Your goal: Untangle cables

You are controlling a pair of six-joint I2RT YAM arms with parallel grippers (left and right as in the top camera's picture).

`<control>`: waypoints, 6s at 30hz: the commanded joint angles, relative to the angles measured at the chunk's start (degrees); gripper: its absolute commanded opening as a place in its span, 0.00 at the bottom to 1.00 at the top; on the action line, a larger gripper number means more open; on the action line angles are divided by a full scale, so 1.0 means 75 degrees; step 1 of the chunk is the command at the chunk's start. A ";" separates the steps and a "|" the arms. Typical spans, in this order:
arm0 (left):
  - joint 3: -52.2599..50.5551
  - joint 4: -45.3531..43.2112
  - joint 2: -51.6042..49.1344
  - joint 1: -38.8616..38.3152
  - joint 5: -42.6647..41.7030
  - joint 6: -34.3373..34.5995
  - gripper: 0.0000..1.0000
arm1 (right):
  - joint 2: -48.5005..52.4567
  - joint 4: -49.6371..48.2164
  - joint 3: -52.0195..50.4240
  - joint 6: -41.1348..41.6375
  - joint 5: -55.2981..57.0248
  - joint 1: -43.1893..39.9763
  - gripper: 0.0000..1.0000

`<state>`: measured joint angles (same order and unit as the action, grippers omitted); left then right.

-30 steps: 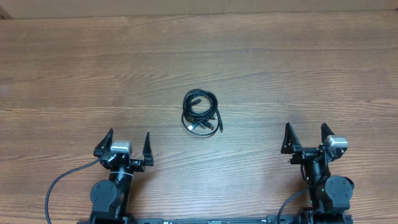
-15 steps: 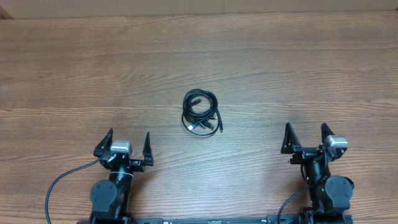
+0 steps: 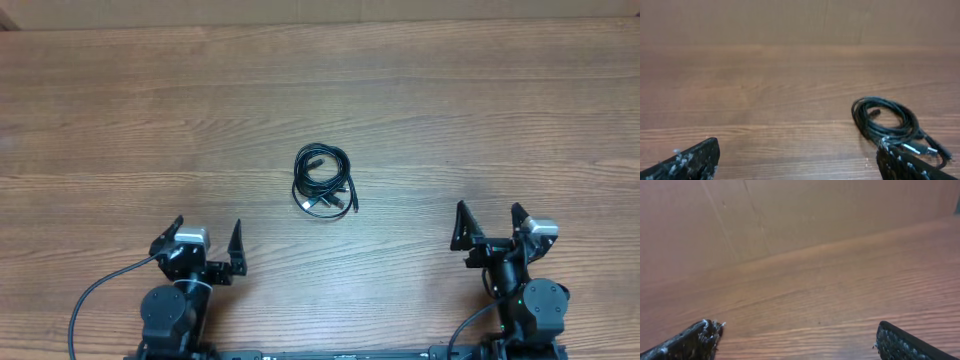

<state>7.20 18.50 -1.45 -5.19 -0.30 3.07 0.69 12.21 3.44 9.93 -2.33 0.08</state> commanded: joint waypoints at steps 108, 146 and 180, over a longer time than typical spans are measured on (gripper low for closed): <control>1.1634 0.4124 -1.4341 -0.2521 -0.1961 -0.0396 0.04 | 0.7469 0.3710 0.6808 0.0076 -0.3130 0.0020 0.96; 1.1625 0.5855 -1.4335 -0.2512 -0.0976 0.0318 0.04 | 1.1363 0.2897 0.6793 0.1711 -0.0277 0.2582 0.04; 1.0704 0.3107 -1.4577 -0.3602 -0.2361 -0.2559 0.82 | 1.1363 0.4141 0.6793 0.2970 0.0874 0.2579 0.04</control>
<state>89.25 43.66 -109.51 -31.53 -17.02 -10.46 85.80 43.18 53.43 26.46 4.56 19.51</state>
